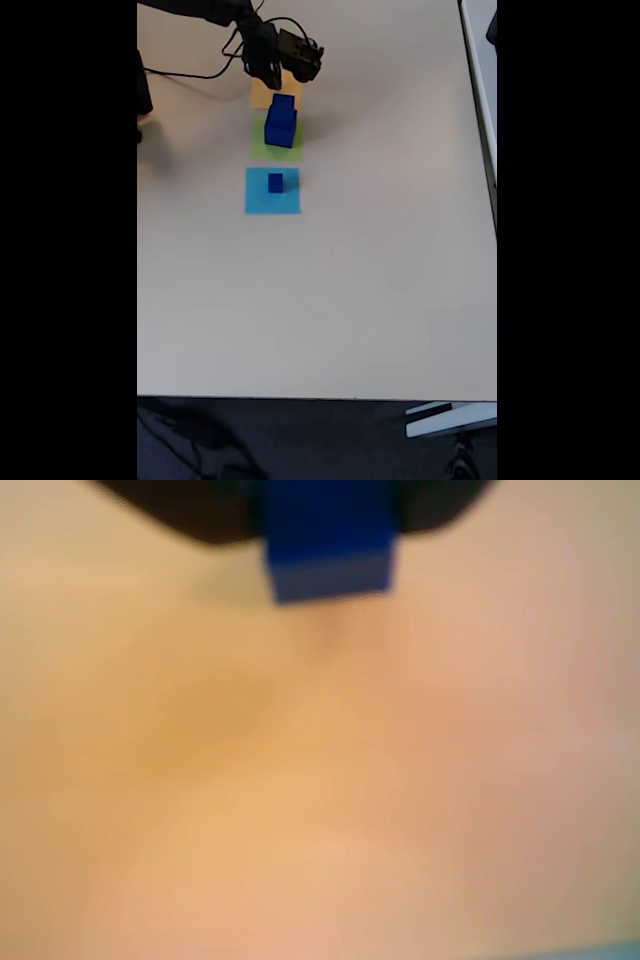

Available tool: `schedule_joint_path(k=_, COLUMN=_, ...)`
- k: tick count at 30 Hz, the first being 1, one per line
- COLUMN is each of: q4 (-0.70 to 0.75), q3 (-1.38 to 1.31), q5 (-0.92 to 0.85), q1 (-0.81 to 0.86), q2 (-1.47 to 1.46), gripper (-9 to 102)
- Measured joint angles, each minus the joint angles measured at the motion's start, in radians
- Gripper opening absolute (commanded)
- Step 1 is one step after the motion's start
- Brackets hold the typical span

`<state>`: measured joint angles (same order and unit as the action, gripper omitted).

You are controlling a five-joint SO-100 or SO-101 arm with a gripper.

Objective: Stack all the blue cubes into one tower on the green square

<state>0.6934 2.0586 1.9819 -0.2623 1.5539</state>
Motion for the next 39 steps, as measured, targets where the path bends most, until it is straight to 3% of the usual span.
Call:
schedule_joint_path(k=11, q4=-0.029, q3=0.011, q5=0.0, q1=0.0, q2=0.0, gripper=20)
schedule_joint_path(k=16, q4=-0.04, q3=0.009, q5=-0.003, q1=-0.008, q2=0.0, gripper=20)
schedule_joint_path(k=23, q4=-0.035, q3=-0.172, q5=-0.035, q1=-0.025, q2=-0.008, gripper=23)
schedule_joint_path(k=32, q4=0.256, q3=-0.623, q5=-0.16, q1=0.061, q2=-0.089, gripper=34)
schedule_joint_path(k=39, q4=0.393, q3=-0.678, q5=-0.374, q1=0.281, q2=-0.069, gripper=35)
